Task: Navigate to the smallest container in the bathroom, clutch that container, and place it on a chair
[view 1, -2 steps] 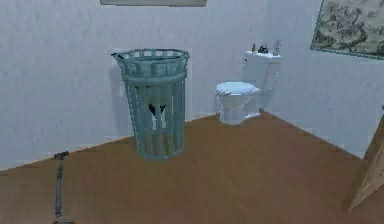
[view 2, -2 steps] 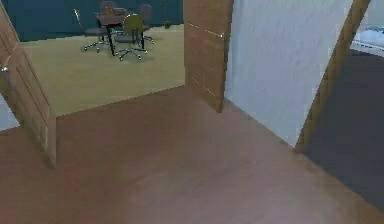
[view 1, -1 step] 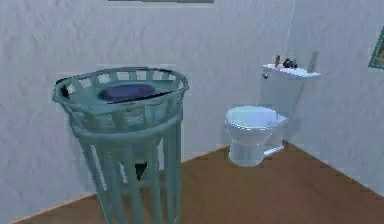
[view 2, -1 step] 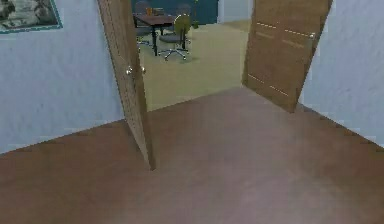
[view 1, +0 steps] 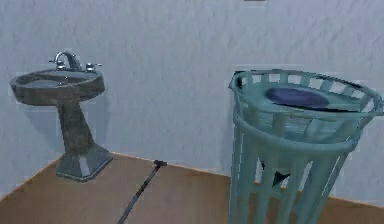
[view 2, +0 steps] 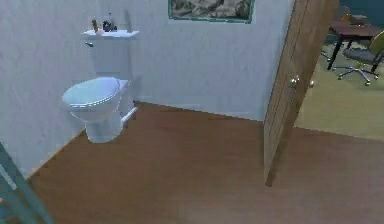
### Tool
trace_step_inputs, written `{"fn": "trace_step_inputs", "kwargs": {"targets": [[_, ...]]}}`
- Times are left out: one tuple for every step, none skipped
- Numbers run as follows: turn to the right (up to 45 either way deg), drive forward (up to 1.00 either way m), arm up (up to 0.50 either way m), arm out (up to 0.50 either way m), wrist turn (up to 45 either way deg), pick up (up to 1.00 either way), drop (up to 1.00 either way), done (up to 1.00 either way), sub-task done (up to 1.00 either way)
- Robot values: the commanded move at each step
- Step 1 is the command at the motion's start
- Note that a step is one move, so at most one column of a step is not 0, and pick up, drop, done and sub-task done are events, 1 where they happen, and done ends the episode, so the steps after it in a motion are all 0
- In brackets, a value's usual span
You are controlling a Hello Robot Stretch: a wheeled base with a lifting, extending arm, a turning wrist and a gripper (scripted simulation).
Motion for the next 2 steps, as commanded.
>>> {"fn": "trace_step_inputs", "kwargs": {"targets": [[-45.0,0.00,0.00,0.00,0.0,0.00,0.00,0.00,0.00],[-42.0,0.00,0.00,0.00,0.0,0.00,0.00,0.00,0.00]]}}
